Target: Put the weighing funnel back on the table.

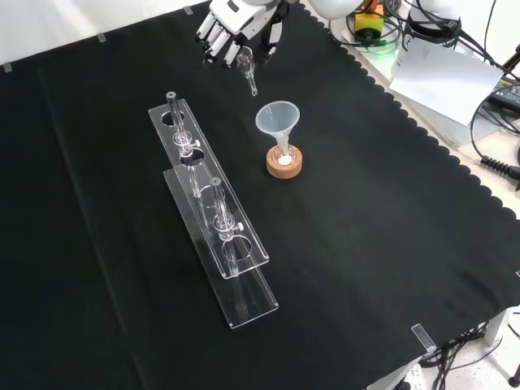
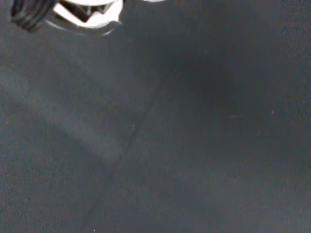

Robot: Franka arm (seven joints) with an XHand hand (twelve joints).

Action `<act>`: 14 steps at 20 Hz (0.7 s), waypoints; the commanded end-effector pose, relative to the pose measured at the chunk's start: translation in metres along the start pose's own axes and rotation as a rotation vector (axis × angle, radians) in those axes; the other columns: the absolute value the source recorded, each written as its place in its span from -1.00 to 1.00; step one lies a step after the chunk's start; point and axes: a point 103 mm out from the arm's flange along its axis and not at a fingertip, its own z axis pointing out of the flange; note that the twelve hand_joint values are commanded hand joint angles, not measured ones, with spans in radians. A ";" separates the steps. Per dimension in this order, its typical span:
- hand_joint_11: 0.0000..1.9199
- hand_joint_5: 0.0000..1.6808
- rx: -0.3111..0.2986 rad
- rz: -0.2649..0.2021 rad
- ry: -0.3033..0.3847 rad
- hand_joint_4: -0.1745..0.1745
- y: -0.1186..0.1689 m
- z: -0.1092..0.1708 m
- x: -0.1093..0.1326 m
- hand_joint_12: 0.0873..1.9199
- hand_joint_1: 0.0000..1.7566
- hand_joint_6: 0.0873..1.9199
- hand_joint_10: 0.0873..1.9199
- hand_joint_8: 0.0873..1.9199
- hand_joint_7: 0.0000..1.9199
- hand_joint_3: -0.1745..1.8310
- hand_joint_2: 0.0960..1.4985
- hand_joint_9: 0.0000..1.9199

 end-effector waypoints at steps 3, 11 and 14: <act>-0.43 0.40 -0.006 -0.002 0.065 1.00 0.008 0.009 0.000 0.22 0.25 -0.17 -0.55 -0.40 -0.57 -0.14 -0.17 -0.22; -0.43 0.40 -0.020 0.009 0.152 1.00 0.019 0.027 -0.009 0.22 0.25 -0.16 -0.55 -0.40 -0.57 -0.14 -0.17 -0.22; -0.43 0.40 -0.016 0.026 0.178 1.00 0.026 0.038 -0.015 0.22 0.25 -0.16 -0.55 -0.40 -0.57 -0.14 -0.16 -0.22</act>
